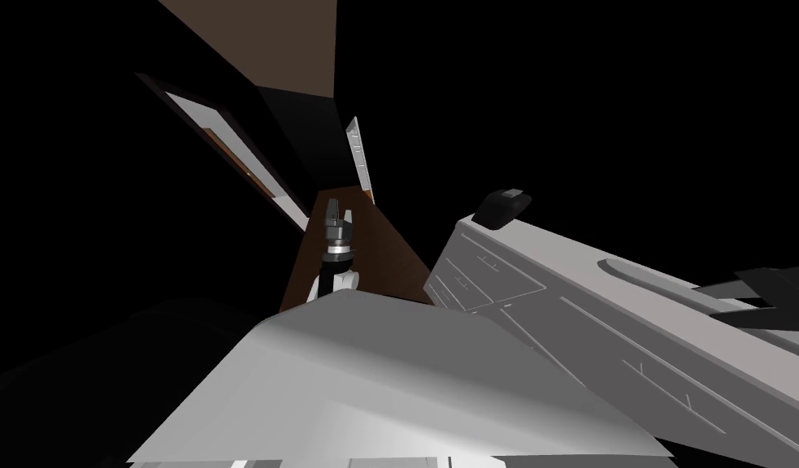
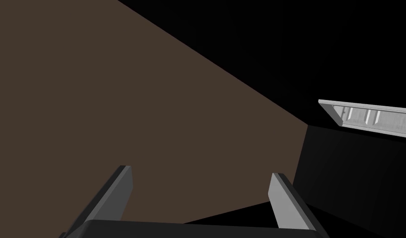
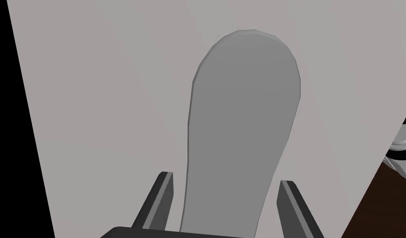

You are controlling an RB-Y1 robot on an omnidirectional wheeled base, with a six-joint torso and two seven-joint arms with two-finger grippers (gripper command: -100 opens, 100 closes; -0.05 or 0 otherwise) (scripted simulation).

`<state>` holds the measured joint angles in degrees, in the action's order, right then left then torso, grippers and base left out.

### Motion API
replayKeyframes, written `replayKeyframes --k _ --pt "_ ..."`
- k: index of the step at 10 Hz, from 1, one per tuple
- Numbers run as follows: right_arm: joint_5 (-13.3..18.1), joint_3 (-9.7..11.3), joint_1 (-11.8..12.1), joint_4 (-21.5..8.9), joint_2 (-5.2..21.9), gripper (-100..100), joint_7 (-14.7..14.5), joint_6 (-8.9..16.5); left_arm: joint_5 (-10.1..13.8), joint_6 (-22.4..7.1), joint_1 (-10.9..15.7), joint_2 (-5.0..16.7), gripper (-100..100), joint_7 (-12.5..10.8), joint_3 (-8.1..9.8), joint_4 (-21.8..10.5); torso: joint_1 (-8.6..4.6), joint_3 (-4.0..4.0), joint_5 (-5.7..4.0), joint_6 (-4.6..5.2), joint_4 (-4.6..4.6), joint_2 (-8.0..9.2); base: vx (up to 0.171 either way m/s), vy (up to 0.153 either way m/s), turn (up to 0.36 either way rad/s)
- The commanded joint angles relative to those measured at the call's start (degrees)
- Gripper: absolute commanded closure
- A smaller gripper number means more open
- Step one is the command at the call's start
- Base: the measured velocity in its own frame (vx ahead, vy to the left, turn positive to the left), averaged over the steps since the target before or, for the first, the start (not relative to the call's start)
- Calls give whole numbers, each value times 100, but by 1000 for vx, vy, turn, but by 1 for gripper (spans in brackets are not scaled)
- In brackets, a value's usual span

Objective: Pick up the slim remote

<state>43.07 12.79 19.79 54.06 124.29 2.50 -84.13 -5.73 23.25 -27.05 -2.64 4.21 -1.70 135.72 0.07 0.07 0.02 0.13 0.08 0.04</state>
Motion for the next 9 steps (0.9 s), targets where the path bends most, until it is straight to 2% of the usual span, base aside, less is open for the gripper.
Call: replayKeyframes --k 1,2,3,4,5,6,7,8,9 --pt "-71 -122 230 -57 21 100 -34 -7 0 0 0 0 0 0 0 0 0 0 0 0 0 0 -4 -8 11" --pt "-306 -292 447 -101 203 100 -76 17 0 0 0 0 0 0 0 0 0 -3 -2 -1 -3 -4 -8 -10 -73" --pt "-506 -462 862 -145 386 100 -118 41 0 0 0 0 0 0 0 0 1 -4 2 -2 -2 -6 -14 -20 -118" --pt "-673 -632 1021 -190 559 100 -161 64 0 0 0 0 0 0 0 0 1 -2 2 1 -2 -2 -21 -20 -132" --pt "-775 -632 1210 -190 569 100 -161 64 0 0 0 0 0 0 0 0 3 0 4 -2 0 0 -12 -17 -26" --pt "-991 -802 1408 -234 751 100 -203 88 0 0 0 0 0 0 0 0 3 -2 2 -4 -2 -2 -12 -19 -63" --pt "-1009 -802 1536 -234 751 100 -203 88 0 0 0 0 0 0 0 0 3 -3 3 -5 -2 -4 -9 -12 -32" --pt "-1244 -972 1755 -278 934 100 -245 112 0 0 0 0 0 0 0 0 5 -4 3 -5 -3 -4 -8 -15 -75" --pt "-1244 -972 1731 -278 934 100 -245 112 0 0 0 0 0 0 0 0 9 -3 7 -7 -2 -5 -6 -11 -40"
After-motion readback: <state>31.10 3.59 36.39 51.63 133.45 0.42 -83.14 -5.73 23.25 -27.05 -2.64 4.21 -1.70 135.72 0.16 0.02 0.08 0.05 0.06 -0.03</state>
